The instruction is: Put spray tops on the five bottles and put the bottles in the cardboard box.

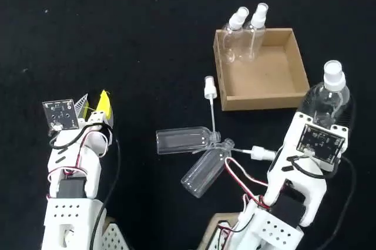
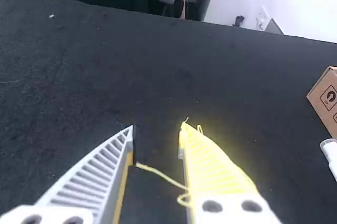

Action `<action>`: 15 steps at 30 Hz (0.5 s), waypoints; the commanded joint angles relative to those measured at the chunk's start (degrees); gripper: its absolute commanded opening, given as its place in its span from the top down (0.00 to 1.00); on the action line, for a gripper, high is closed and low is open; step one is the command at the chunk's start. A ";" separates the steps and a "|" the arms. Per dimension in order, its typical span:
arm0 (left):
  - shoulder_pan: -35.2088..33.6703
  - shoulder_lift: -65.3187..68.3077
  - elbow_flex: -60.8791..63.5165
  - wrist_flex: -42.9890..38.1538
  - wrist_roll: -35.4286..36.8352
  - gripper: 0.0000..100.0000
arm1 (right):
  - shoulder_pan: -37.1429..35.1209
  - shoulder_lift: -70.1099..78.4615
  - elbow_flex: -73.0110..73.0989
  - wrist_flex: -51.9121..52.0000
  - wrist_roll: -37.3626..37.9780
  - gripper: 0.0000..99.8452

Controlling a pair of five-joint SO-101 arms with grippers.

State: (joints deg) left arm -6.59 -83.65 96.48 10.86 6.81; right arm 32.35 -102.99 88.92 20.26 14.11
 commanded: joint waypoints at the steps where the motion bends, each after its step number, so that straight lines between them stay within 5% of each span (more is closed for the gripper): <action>1: -0.13 -0.62 1.36 0.26 0.44 0.86 | 1.14 -5.14 -7.52 1.93 -0.53 0.99; 11: -0.22 -0.35 1.36 0.26 0.44 0.86 | 1.41 19.56 -24.57 4.04 -0.70 0.99; 15: -0.22 -0.35 1.36 0.26 0.44 0.86 | 1.67 32.84 -25.71 -4.48 -0.53 0.99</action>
State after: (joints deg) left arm -6.59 -83.65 96.48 11.03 6.81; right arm 32.62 -79.08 67.12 22.11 13.76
